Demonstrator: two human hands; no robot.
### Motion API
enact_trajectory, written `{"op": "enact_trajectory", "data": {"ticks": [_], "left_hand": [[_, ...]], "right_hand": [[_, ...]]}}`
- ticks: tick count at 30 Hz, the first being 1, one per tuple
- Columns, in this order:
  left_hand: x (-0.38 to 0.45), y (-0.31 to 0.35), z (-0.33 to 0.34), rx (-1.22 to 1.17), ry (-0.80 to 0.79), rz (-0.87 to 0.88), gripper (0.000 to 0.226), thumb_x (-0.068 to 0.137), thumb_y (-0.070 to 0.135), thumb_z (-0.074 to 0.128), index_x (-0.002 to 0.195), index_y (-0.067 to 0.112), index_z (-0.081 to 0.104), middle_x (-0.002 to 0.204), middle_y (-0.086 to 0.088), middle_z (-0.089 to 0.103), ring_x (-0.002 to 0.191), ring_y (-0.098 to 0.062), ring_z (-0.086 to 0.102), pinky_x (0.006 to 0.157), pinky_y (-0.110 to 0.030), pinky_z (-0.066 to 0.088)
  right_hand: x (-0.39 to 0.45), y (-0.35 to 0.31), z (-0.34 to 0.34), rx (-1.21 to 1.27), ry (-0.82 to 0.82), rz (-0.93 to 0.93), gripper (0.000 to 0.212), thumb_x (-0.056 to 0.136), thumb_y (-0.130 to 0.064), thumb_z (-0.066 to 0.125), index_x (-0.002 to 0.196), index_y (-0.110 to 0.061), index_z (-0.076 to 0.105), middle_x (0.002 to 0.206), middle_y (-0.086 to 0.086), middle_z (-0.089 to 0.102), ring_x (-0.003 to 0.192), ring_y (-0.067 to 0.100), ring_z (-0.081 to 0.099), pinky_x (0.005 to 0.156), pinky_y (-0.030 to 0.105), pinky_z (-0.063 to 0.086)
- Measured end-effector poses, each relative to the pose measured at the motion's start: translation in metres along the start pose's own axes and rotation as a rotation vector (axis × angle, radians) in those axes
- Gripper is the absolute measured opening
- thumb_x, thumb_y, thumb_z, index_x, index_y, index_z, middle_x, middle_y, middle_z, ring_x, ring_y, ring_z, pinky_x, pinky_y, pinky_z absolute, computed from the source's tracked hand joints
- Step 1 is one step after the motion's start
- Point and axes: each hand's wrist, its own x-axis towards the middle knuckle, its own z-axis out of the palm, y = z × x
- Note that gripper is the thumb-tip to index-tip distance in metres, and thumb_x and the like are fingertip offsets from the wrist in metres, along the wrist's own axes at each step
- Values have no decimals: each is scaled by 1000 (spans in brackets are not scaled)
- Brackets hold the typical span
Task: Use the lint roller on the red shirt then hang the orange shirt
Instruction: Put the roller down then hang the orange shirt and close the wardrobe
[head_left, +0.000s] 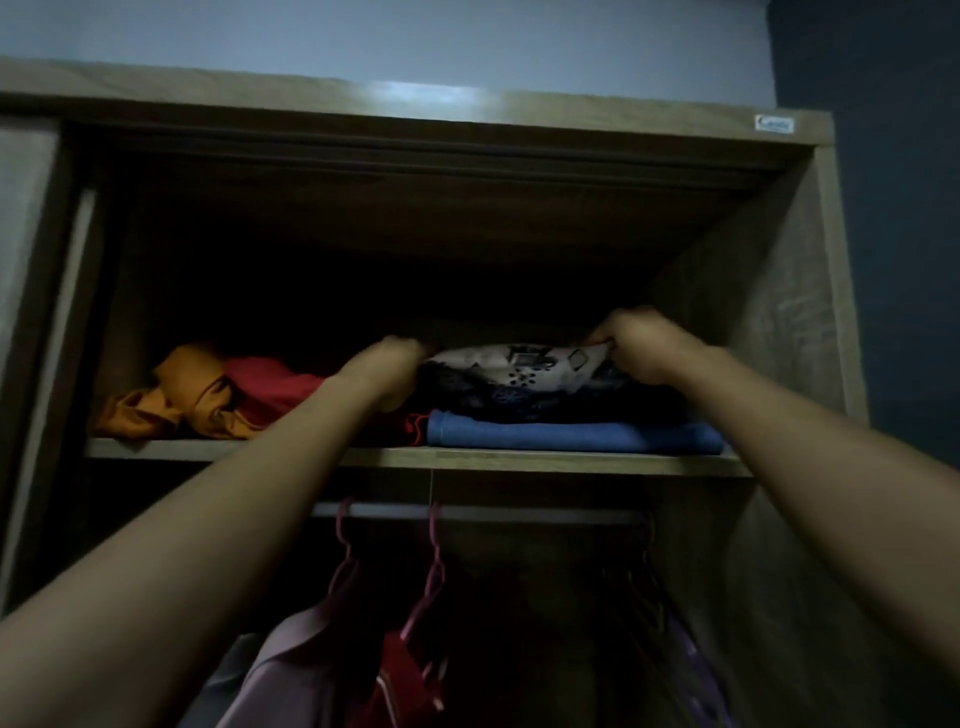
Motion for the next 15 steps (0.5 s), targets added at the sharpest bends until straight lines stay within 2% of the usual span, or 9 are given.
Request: {"op": "enact_trajectory", "data": {"ticks": [3,6,8,10,11,12,13,15], "left_hand": [[1,26,6,-43,52,134,32,94,12,48,125,16,53,120,-11,59,103,-25,59,91,-37,49],[10,41,14,-39,-111,162,32,92,9,48,122,18,59,119,-9,62,105,-26,60,91,-38,48],[18,42,10,-90,-246,95,28,94,14,46,117,18,60,109,-7,63,96,-23,59,84,-35,47],[13,36,-7,-306,-401,-45,27,97,31,39,107,17,60,93,-5,59,80,-19,55,72,-32,44],[11,33,-14,-401,-433,-109,37,98,41,33,107,18,59,92,-5,58,79,-20,54,72,-32,43],[12,31,-19,-464,-433,-136,47,98,49,26,114,19,58,100,-6,60,87,-22,56,78,-35,43],[17,33,-21,-477,-393,-124,54,98,52,20,125,19,54,114,-6,58,102,-25,56,89,-38,41],[27,43,-17,-457,-280,-73,58,100,50,18,134,13,48,135,-11,50,122,-30,48,104,-43,34]], "right_hand": [[-6,17,-19,-222,48,-1,25,92,-13,56,115,-18,63,111,10,63,94,24,61,83,35,50],[-15,17,-4,-378,-94,-45,18,88,-17,58,101,-19,71,95,7,67,80,22,61,69,31,48],[-13,16,8,-376,-187,-11,19,89,-21,52,88,-14,69,91,7,66,73,19,57,63,29,45],[-12,13,5,-262,-193,41,25,91,-29,44,76,-14,58,91,8,63,71,17,55,60,29,40],[-9,11,0,-189,-147,52,30,92,-34,40,76,-13,55,94,10,63,73,19,55,62,30,40],[-6,9,-3,-121,-83,59,33,94,-39,38,81,-13,55,98,11,62,78,20,55,66,31,40],[-3,6,-4,-59,-27,64,37,96,-43,36,92,-13,59,105,12,61,85,22,56,72,32,41],[0,-5,1,27,-75,84,48,99,-47,33,120,-11,58,120,11,58,105,25,56,84,33,40]]}}
